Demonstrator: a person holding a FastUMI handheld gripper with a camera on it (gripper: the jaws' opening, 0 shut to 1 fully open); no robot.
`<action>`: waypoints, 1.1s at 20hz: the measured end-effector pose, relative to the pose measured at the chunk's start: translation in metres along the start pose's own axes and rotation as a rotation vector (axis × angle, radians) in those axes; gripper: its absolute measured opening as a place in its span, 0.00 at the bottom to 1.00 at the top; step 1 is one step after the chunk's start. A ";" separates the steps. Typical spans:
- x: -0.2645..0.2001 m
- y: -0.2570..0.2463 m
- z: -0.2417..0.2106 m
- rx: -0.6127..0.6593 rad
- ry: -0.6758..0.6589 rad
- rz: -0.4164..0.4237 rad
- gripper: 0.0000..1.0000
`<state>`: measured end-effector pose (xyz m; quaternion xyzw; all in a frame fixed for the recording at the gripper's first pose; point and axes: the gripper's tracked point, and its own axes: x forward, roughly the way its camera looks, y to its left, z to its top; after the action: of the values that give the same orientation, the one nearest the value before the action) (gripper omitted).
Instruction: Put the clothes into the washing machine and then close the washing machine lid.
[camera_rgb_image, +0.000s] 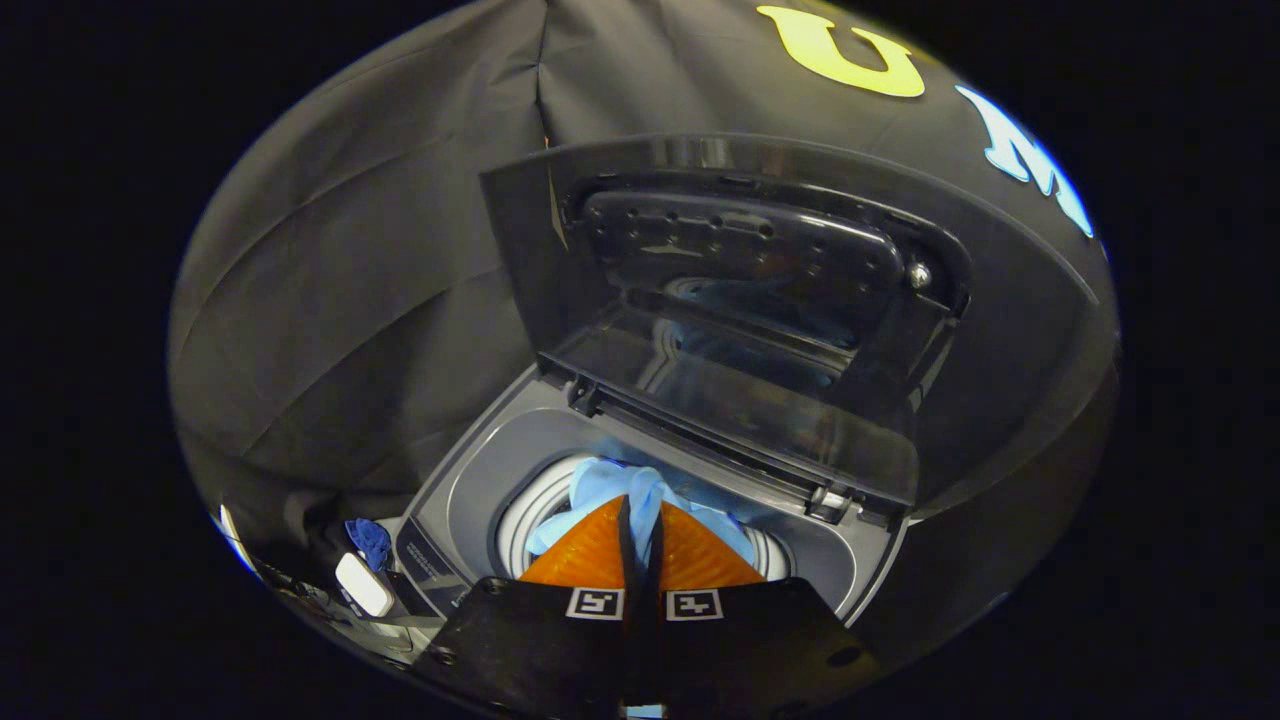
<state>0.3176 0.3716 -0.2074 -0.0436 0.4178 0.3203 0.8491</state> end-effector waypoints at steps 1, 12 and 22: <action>0.000 -0.002 0.000 0.003 0.000 -0.005 0.02; 0.000 -0.017 0.000 0.028 0.030 -0.069 0.98; -0.032 -0.002 0.043 0.024 -0.061 -0.050 0.98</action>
<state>0.3335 0.3685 -0.1568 -0.0340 0.3946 0.2950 0.8696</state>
